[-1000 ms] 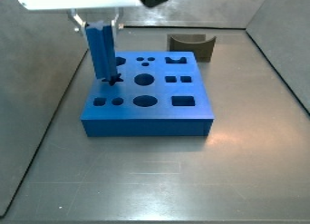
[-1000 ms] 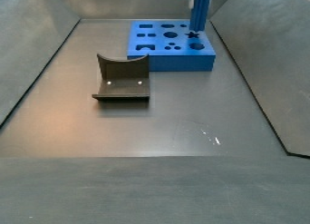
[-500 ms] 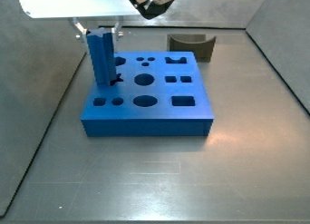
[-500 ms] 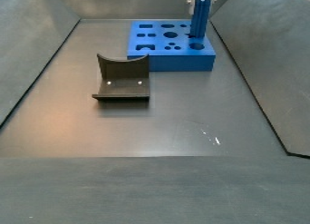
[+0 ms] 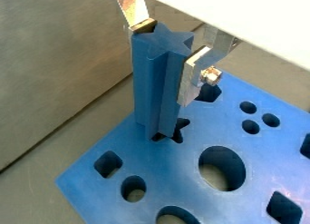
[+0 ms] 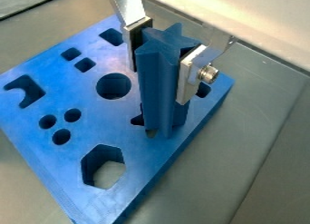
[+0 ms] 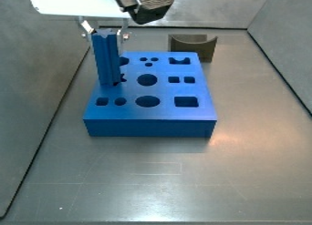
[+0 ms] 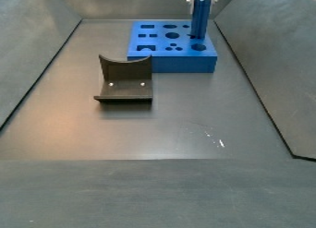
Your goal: Insert the star object.
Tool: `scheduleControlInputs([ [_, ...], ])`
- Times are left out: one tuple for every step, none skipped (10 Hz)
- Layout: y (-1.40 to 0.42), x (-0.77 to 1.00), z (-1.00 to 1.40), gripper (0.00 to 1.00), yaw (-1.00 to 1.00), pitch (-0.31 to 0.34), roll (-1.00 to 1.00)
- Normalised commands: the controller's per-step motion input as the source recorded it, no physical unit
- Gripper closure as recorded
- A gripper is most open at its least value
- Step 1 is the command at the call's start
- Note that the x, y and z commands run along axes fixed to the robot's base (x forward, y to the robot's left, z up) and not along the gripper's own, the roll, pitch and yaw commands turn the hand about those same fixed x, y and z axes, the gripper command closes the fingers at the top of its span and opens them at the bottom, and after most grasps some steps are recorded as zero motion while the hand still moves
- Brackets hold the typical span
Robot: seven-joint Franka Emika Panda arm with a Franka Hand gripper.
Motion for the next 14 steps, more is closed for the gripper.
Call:
scheduleControlInputs([
  [0.00,0.42,-0.49,1.00,-0.50,0.150,0.05],
  [0.00,0.24,-0.25,1.00,-0.64,0.123,0.00],
  [0.00,0.02,-0.01,1.00,-0.61,0.080,0.00],
  [-0.05,0.12,0.12,1.00,-0.33,0.076,0.01],
  [0.00,0.17,0.10,1.00,-0.22,0.050,0.00],
  [0.00,0.19,0.00,1.00,-0.19,0.029,0.00],
  [-0.02,0.28,0.20,1.00,-0.14,0.031,0.00],
  [0.00,0.22,0.25,1.00,-0.12,0.010,0.00],
  [0.00,0.21,-0.07,1.00,-0.16,0.021,0.07],
  [0.00,0.14,-0.56,1.00,-0.13,0.006,0.17],
  [0.00,0.07,-0.61,1.00,-0.10,0.017,0.23],
  [0.00,0.02,-0.52,1.00,-0.06,0.029,0.22],
  [0.00,0.00,-0.40,1.00,0.00,0.013,0.19],
  [0.00,-0.12,-0.35,1.00,0.05,0.000,0.16],
])
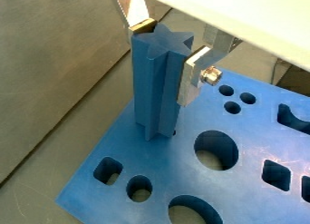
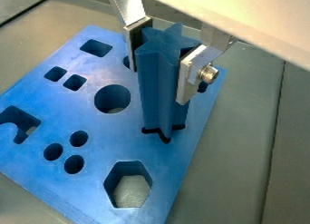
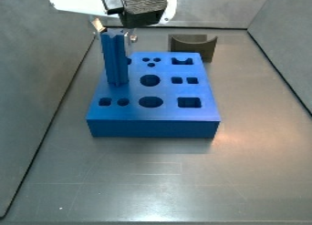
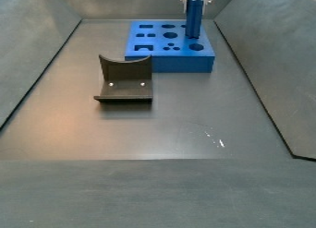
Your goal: Insert the star object.
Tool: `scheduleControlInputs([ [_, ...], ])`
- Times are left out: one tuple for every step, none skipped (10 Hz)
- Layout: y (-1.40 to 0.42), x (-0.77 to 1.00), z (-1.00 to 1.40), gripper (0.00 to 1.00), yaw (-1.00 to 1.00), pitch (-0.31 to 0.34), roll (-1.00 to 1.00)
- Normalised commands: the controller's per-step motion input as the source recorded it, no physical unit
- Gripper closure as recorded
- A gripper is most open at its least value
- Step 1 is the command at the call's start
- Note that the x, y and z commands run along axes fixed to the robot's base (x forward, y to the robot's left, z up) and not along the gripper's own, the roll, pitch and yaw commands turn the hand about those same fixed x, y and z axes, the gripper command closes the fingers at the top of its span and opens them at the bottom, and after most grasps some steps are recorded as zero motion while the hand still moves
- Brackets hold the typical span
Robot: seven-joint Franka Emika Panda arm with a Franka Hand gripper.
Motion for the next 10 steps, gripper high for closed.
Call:
scheduleControlInputs([
  [0.00,-0.15,-0.35,1.00,0.19,-0.026,0.18],
  [0.00,0.00,-0.40,1.00,0.23,0.000,0.17],
  [0.00,0.09,-0.42,1.00,0.11,0.007,0.15],
  [0.00,0.15,-0.49,1.00,0.00,0.016,0.11],
  [-0.03,0.23,-0.61,1.00,0.00,0.019,0.08],
  [0.00,0.27,-0.66,1.00,0.00,0.040,0.10],
  [0.00,0.13,-0.67,1.00,-0.04,0.044,0.15],
  [0.00,0.05,-0.76,1.00,-0.07,0.000,0.14],
  [0.00,0.00,-0.81,1.00,-0.08,-0.007,0.10],
  [0.00,0.00,-0.77,1.00,-0.08,-0.057,0.04],
])
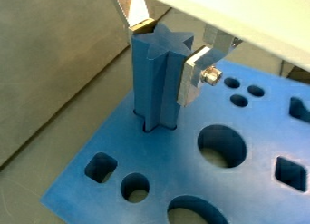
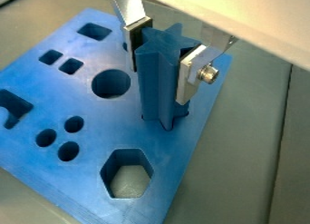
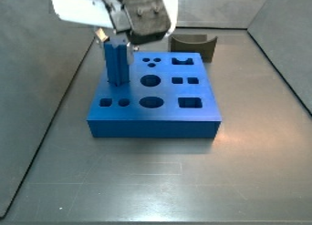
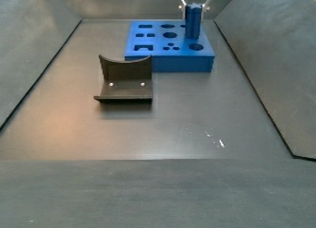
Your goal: Insert the star object.
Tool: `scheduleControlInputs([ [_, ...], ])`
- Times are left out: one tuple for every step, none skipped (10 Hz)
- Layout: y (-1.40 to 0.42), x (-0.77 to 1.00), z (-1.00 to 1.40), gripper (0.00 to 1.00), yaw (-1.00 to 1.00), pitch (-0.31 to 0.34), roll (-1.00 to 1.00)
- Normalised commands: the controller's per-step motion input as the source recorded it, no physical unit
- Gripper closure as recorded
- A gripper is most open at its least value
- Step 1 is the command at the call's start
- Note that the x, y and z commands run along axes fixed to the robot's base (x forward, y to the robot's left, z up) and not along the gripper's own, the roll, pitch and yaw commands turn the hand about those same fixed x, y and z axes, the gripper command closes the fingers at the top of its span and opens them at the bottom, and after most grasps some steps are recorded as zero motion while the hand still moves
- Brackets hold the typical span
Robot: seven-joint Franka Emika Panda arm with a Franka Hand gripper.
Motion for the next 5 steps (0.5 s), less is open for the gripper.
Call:
scheduleControlInputs([
  [0.00,0.00,-0.69,1.00,-0.08,-0.121,0.00],
  [0.00,0.00,-0.56,1.00,-0.10,-0.164,-0.10],
  [0.00,-0.12,-0.55,1.00,-0.07,-0.307,-0.09],
  [-0.01,-0.21,-0.50,1.00,-0.07,-0.379,-0.04],
  [-0.05,-0.14,-0.49,1.00,-0.04,-0.333,0.00],
])
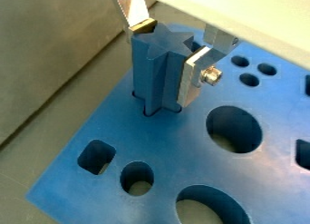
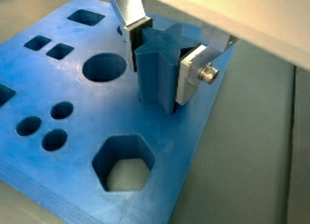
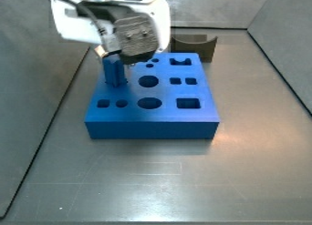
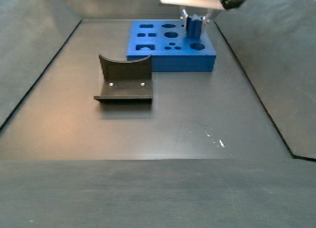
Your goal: Insert the star object.
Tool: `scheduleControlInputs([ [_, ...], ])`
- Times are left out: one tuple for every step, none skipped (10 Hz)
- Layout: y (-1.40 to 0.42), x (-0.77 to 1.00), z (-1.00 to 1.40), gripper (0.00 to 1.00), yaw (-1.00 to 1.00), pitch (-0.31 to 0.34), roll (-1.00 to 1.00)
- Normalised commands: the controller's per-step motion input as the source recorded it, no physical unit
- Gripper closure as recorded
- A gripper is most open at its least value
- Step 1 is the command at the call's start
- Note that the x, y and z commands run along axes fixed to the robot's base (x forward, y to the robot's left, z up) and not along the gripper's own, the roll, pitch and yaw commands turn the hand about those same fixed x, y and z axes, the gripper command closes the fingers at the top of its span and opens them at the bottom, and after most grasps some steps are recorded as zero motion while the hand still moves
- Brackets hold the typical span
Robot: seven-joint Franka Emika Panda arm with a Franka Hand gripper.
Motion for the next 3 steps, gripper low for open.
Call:
scheduleControlInputs([
  [0.00,0.00,-0.19,1.00,0.00,-0.143,0.00],
  [0.00,0.00,-0.07,1.00,0.00,-0.049,0.00],
  [0.00,0.00,0.00,1.00,0.00,0.000,0.00],
])
